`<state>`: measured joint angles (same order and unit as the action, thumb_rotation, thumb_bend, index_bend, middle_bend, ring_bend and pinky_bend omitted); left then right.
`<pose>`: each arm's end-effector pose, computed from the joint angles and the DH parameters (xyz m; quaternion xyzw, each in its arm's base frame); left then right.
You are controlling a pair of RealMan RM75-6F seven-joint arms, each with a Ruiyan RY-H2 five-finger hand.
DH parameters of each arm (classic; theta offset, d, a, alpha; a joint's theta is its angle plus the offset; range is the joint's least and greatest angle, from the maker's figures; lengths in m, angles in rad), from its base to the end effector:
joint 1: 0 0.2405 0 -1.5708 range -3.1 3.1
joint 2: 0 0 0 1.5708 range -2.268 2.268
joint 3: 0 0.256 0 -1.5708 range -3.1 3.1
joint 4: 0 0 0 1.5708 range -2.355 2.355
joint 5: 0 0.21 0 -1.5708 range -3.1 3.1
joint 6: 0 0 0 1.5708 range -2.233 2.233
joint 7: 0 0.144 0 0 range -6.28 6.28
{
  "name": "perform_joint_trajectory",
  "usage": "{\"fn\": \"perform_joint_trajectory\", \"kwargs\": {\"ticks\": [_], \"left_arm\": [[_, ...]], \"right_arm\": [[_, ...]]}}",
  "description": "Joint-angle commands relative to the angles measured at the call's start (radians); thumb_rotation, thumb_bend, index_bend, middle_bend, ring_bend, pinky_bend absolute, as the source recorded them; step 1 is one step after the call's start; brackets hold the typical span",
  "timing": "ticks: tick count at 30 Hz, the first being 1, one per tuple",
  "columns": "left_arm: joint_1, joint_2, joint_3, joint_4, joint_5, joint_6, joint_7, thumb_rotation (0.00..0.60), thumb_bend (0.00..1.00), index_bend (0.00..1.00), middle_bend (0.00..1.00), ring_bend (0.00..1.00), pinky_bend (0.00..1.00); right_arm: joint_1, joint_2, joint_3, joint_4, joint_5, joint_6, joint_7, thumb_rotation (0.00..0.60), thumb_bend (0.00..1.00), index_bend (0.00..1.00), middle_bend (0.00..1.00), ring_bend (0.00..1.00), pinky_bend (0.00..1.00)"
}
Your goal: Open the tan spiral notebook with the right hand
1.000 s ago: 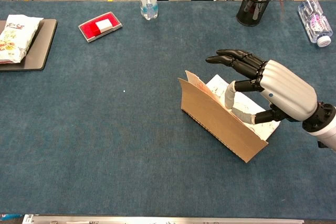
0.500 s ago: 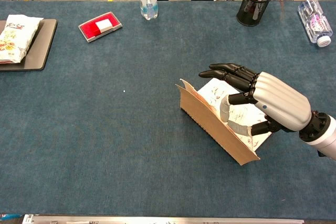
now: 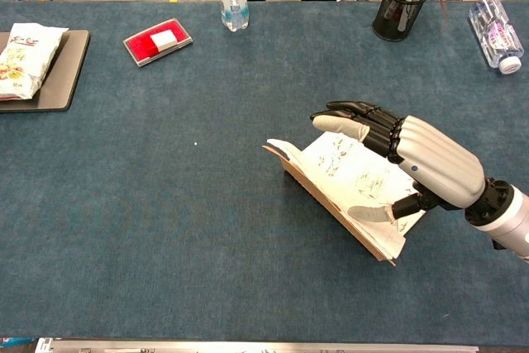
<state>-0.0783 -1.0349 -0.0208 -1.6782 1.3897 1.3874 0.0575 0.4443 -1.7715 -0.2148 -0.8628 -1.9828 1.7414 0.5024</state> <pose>-0.3276 0.1703 0.1694 -0.5955 -0.4276 -0.3091 0.6058 -0.2205 -0.2037 -0.0235 0.7273 -0.2926 0.6022 0.1511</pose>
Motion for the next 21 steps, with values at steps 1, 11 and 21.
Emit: {"fn": "perform_joint_trajectory", "kwargs": {"ticks": [1, 11, 21], "left_arm": [[0.0, 0.0, 0.0, 0.0, 0.0, -0.001, 0.0, 0.6, 0.43, 0.44, 0.36, 0.28, 0.45], [0.0, 0.001, 0.0, 0.0, 0.001, -0.001, -0.003, 0.6, 0.43, 0.44, 0.36, 0.28, 0.45], [0.001, 0.002, 0.0, -0.001, 0.001, 0.0, -0.004, 0.6, 0.43, 0.44, 0.36, 0.28, 0.45]], "right_arm": [[-0.003, -0.01, 0.003, 0.01, 0.004, 0.007, 0.02, 0.6, 0.03, 0.04, 0.12, 0.0, 0.11], [-0.003, -0.014, -0.006, 0.012, 0.012, -0.014, 0.063, 0.6, 0.0, 0.04, 0.12, 0.0, 0.11], [-0.003, -0.008, -0.011, -0.003, 0.027, -0.044, 0.094, 0.6, 0.0, 0.0, 0.12, 0.0, 0.11]]}}
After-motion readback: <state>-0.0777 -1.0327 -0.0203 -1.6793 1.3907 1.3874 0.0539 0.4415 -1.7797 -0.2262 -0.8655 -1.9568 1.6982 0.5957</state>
